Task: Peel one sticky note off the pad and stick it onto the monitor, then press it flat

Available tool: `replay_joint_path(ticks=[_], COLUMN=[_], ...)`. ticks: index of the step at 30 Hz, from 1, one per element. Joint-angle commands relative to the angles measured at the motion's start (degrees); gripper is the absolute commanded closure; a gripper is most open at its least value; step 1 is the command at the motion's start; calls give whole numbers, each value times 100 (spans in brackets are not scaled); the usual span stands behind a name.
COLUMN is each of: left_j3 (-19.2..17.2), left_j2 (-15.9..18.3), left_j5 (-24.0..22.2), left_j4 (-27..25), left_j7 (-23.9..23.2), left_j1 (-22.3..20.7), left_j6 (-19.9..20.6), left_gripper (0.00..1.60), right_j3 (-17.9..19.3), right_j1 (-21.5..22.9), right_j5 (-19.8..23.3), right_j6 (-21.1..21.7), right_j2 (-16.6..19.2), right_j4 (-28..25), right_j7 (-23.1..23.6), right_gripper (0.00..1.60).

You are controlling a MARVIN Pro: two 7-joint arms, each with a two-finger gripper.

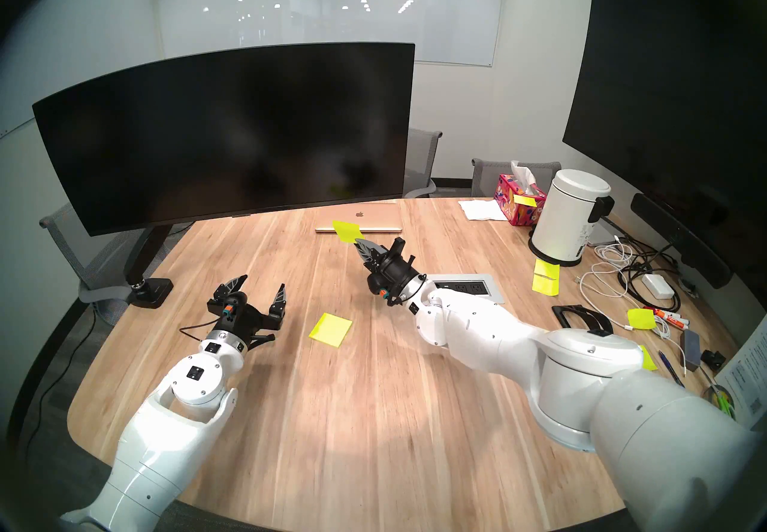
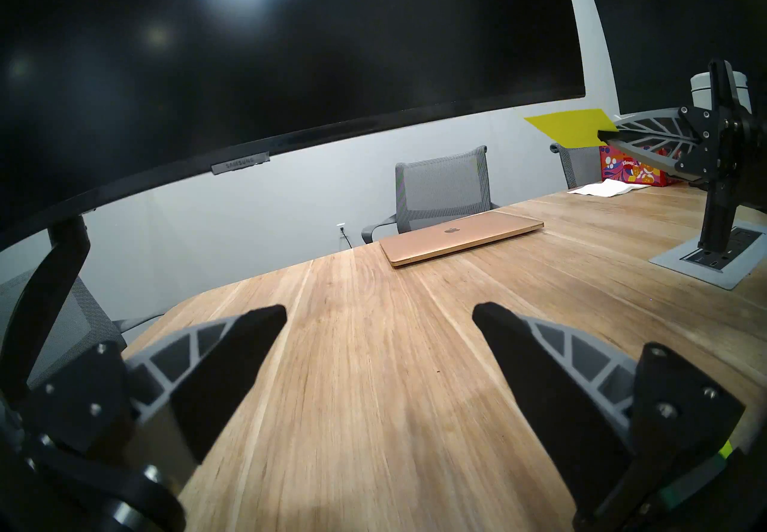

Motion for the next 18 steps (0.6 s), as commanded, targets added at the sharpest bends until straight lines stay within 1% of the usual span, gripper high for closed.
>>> replay_joint_path(ticks=[1,6,11,16,18], left_j3=[-5,-4,-5,-5,-5], left_j2=[9,8,9,10,10], left_j5=[7,7,7,7,6], left_j4=[-112,-110,-112,-114,-115], left_j7=[-10,-9,-10,-10,-10], left_j1=[-40,-41,-40,-38,-38], left_j6=[-47,-46,-47,-49,-49], left_gripper=[0,0,0,0,0], right_j3=[126,105,63,129,74], right_j1=[287,265,254,256,284], right_j5=[36,-71,-266,-354,-470], right_j6=[14,213,533,784,895], right_j2=[-606,-853,-1077,-1341,-1407], right_j4=[484,598,766,1098,1214], right_j7=[-72,-243,-558,-849,-954], right_gripper=[160,160,160,160,160])
